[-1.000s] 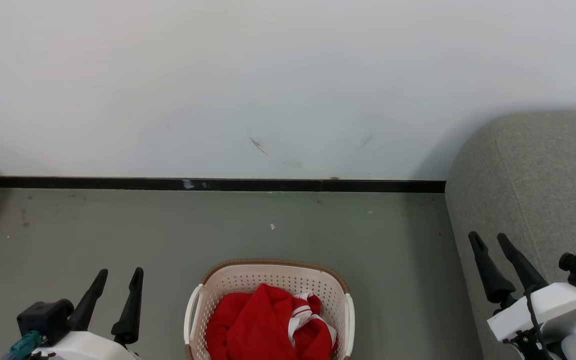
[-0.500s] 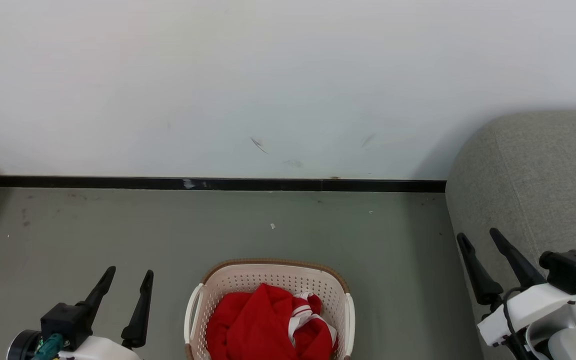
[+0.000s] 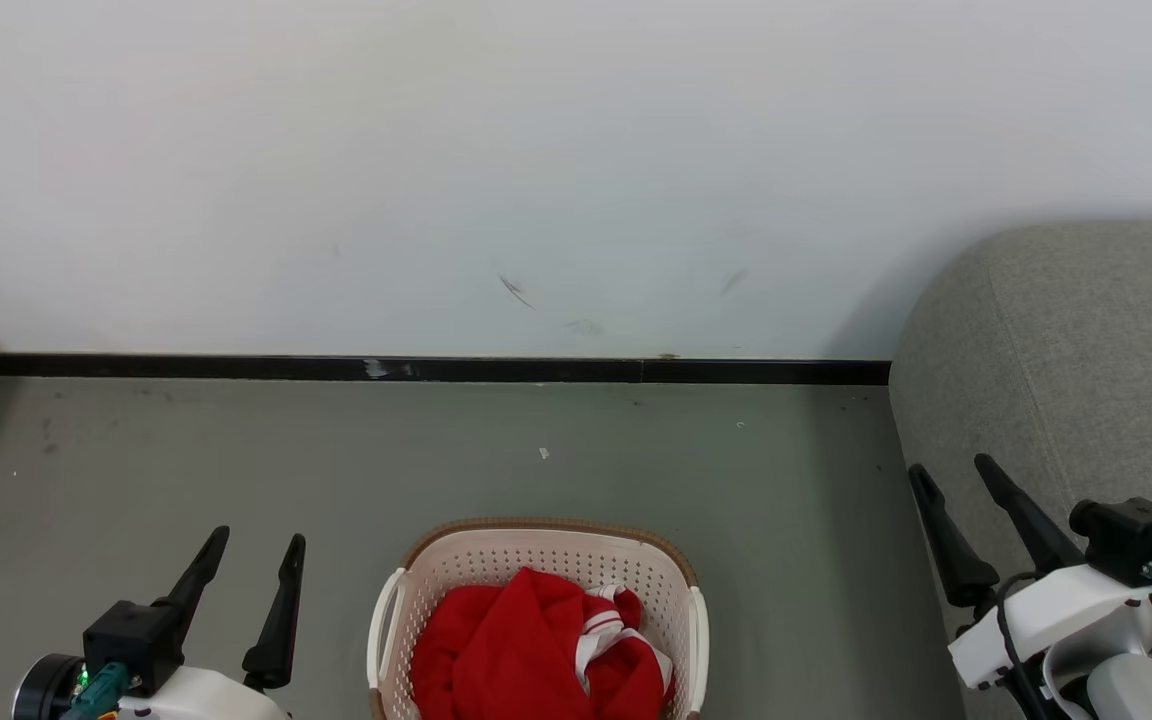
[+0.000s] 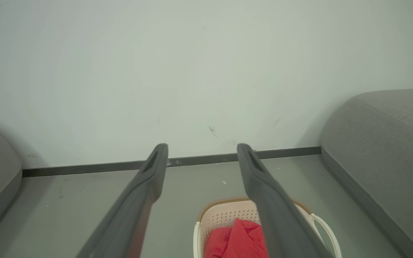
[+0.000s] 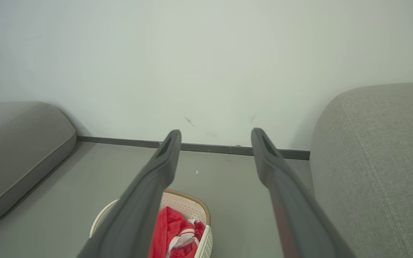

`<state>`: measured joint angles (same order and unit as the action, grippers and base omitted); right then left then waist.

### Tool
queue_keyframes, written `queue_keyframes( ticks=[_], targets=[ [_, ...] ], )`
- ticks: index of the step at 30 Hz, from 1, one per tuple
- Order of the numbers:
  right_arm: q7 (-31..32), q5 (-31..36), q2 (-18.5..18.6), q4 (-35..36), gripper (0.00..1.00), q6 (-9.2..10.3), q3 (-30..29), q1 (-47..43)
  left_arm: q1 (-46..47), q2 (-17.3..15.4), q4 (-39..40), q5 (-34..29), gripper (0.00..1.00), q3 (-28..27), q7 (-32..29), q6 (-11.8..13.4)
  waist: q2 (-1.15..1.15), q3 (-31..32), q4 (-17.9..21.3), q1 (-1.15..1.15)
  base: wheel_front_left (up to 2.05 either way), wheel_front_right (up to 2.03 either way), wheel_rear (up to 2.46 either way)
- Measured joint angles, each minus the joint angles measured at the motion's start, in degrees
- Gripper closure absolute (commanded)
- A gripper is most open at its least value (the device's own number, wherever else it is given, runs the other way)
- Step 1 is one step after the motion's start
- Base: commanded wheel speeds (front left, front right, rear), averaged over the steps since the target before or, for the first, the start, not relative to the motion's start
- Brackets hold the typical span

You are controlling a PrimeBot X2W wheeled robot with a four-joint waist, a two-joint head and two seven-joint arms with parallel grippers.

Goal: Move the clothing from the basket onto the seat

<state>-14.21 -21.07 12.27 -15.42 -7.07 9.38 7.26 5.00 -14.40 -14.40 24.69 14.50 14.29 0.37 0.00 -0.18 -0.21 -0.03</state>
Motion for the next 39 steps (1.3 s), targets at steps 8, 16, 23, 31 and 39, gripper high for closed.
queue_keyframes(
  ticks=[8, 16, 23, 31, 39],
  targets=[
    [0.0, 0.1, -0.7, 0.0, 0.0, 0.0, -1.0, 0.0, 0.0, 0.6, -0.3, 0.3, 0.0, -0.7, 0.0, 0.0, 0.0, -0.1, 0.1, 0.0, 0.0, 0.0, 0.0],
    [0.0, 0.5, -1.2, 0.2, 0.0, 0.0, -1.3, 0.0, 0.0, 0.9, -0.3, 0.3, 0.0, -1.2, 0.0, 0.0, 0.0, -0.7, 0.3, 0.01, 0.0, 0.0, 0.0],
    [0.0, 0.6, -1.7, 0.7, 0.0, 0.0, -1.6, 0.0, 0.1, 1.2, -0.3, 0.4, 0.0, -1.6, 0.0, -0.3, 0.0, -1.6, 0.6, 0.01, 0.0, 0.0, 0.0],
    [0.0, 0.7, -2.1, 1.7, 0.0, 0.0, -1.9, 0.1, 0.5, 1.5, -0.2, 0.4, 0.0, -1.6, 0.0, -0.5, 0.0, -3.3, 1.0, 0.01, 0.0, 0.0, 0.0],
    [0.0, 1.1, -2.7, 2.5, 0.0, 0.0, -2.6, 0.8, 1.9, 1.4, -0.3, 0.5, 0.0, -1.7, 0.0, -1.1, 0.0, -5.5, 1.5, 0.01, 0.0, 0.0, 0.0]
  ],
)
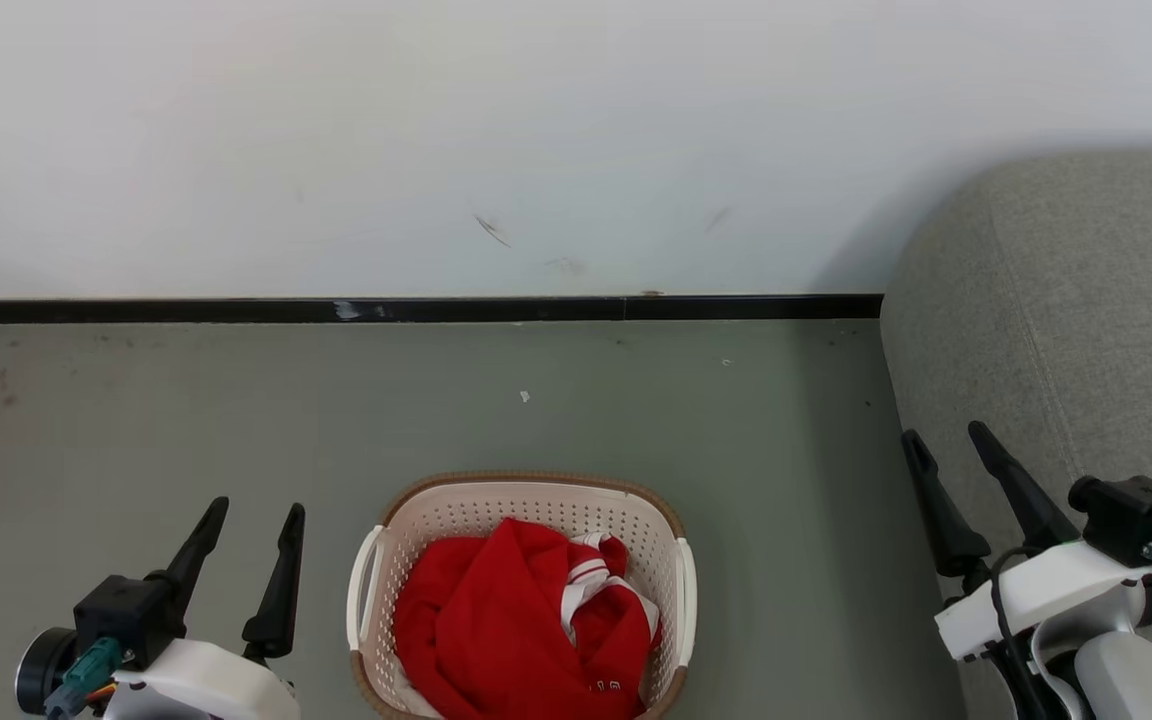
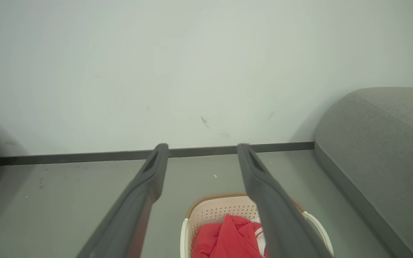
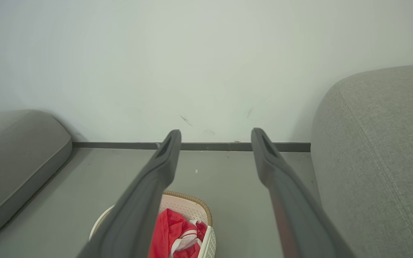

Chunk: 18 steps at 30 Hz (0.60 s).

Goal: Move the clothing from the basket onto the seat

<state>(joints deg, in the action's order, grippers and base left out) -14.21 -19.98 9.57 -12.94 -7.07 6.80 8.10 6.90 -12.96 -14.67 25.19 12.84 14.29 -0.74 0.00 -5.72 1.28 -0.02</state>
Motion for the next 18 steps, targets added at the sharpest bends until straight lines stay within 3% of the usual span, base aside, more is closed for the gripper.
queue_keyframes(
  ticks=[18],
  targets=[
    [0.0, 1.4, -1.1, 2.1, 0.0, 0.0, -1.5, 2.8, 3.5, -0.2, -0.7, 0.4, 0.0, 0.5, 0.0, -1.6, 0.0, -6.0, 1.5, 0.0, 0.0, 0.0, 0.0]
  ],
)
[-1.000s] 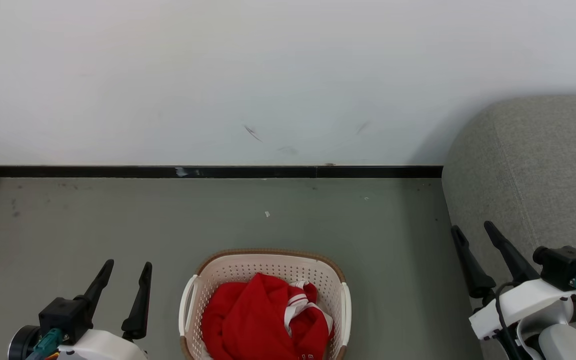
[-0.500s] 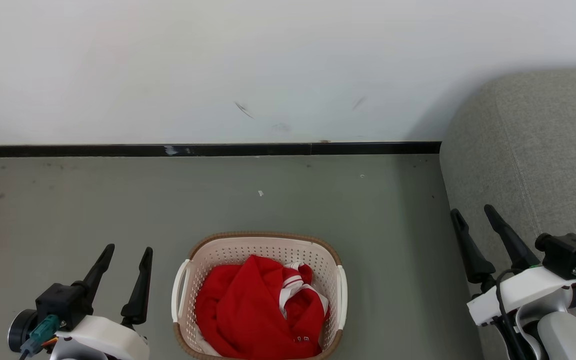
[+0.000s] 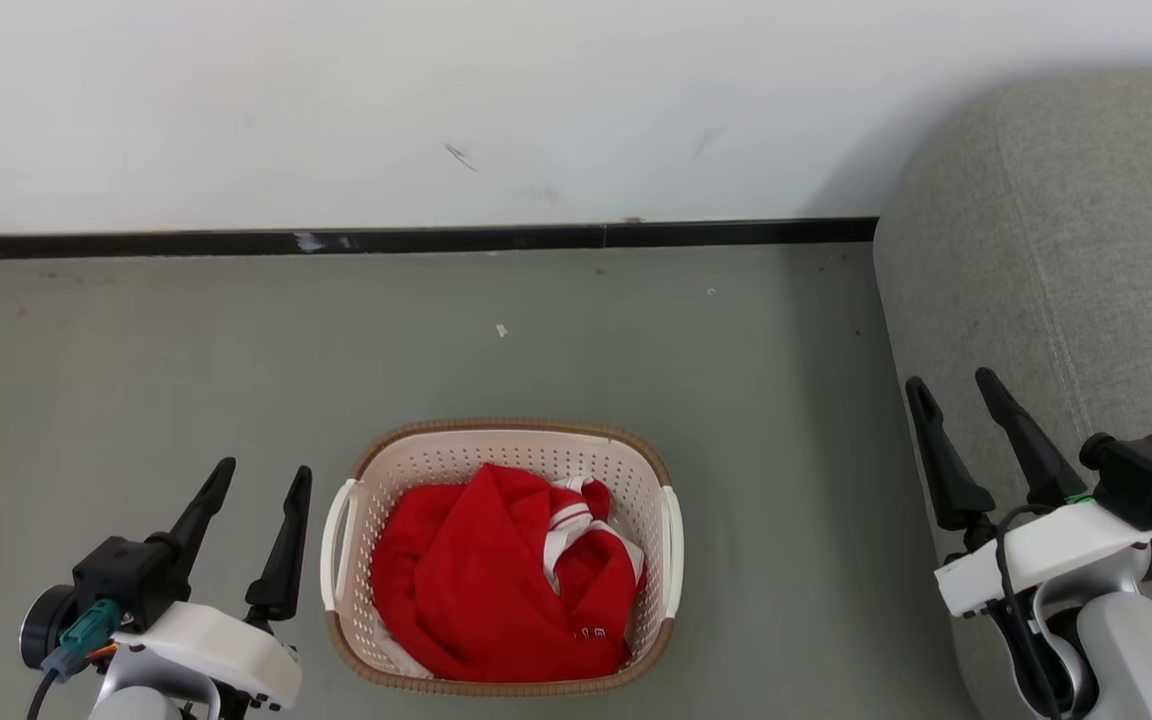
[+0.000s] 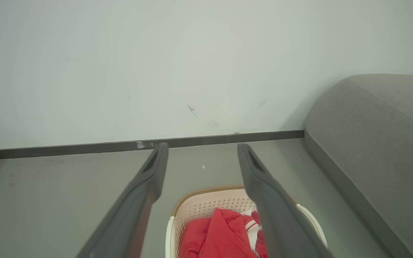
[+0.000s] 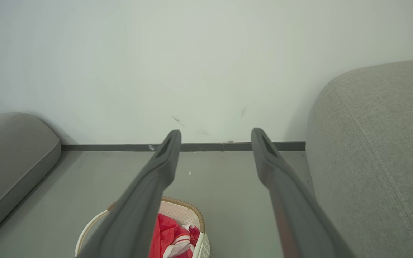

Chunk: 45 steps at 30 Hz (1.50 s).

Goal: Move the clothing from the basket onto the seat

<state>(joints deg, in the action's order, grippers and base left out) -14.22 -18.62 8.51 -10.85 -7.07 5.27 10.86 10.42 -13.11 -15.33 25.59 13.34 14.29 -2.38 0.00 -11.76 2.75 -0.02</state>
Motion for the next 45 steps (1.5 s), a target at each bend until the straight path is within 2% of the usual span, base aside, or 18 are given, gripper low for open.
queue_keyframes(
  ticks=[28, 45],
  targets=[
    [-0.1, 2.0, -3.1, 3.9, 0.0, 0.0, -1.1, 6.1, 9.8, -0.5, -4.9, -1.6, 0.0, 5.4, -3.2, -2.8, 0.0, -13.1, 3.3, 0.0, 0.0, 0.0, 0.0],
    [-0.2, 2.2, -4.7, 7.4, 0.0, 0.0, -1.5, 11.2, 16.3, -0.5, -10.8, -3.2, 0.0, 7.3, -6.2, -3.4, 0.0, -21.1, 6.4, 0.01, 0.0, 0.0, 0.0]
  ],
)
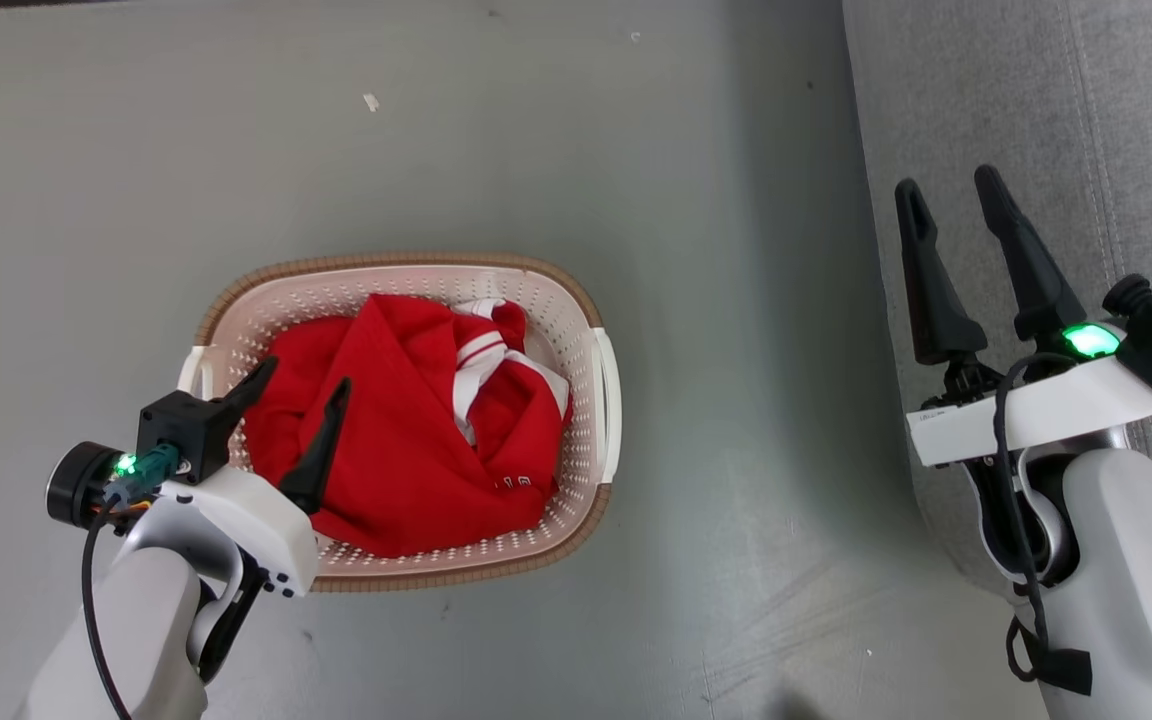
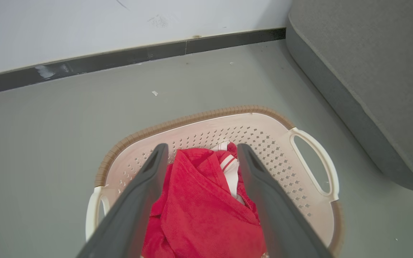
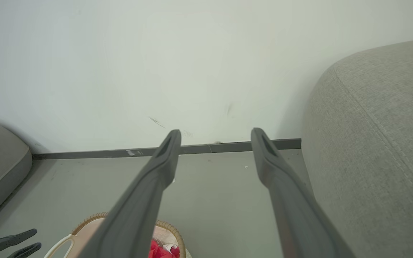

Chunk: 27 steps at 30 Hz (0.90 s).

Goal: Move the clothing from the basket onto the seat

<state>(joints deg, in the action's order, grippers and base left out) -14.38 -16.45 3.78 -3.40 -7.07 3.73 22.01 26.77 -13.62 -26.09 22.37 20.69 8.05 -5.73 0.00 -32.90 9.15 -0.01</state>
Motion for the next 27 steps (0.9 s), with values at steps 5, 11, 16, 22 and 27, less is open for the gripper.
queue_keyframes(
  ticks=[5, 11, 16, 22, 27],
  targets=[
    [0.0, 0.0, -0.3, 1.4, 0.0, 0.0, 0.5, 1.7, 2.1, -0.1, -2.9, 0.0, 0.0, 0.2, -1.0, 0.0, 0.0, -2.9, 1.1, 0.0, 0.0, 0.0, 0.0],
    [0.0, 0.0, -0.5, 2.6, 0.0, 0.0, 0.9, 2.9, 4.7, -0.3, -5.8, 0.0, 0.0, 0.2, -2.0, -0.2, 0.0, -5.8, 2.2, 0.0, 0.0, 0.0, 0.0],
    [-0.1, -0.1, -0.7, 3.8, 0.0, 0.0, 1.6, 4.1, 6.7, -0.4, -7.7, -0.3, 0.0, 0.5, -3.3, -0.5, 0.0, -8.3, 3.1, 0.0, 0.0, 0.0, 0.0],
    [-0.1, -0.7, -0.8, 4.8, 0.0, 0.0, 2.8, 5.2, 9.2, -0.9, -10.2, -1.3, 0.0, 1.6, -4.5, -0.5, 0.0, -11.2, 4.2, 0.0, 0.0, 0.0, 0.0],
    [-0.1, -2.5, -0.8, 5.9, 0.0, 0.0, 3.3, 7.0, 11.2, -1.2, -12.6, -1.8, 0.0, 2.4, -6.3, -0.5, 0.0, -13.5, 5.1, 0.0, 0.0, 0.0, 0.0]
  ],
)
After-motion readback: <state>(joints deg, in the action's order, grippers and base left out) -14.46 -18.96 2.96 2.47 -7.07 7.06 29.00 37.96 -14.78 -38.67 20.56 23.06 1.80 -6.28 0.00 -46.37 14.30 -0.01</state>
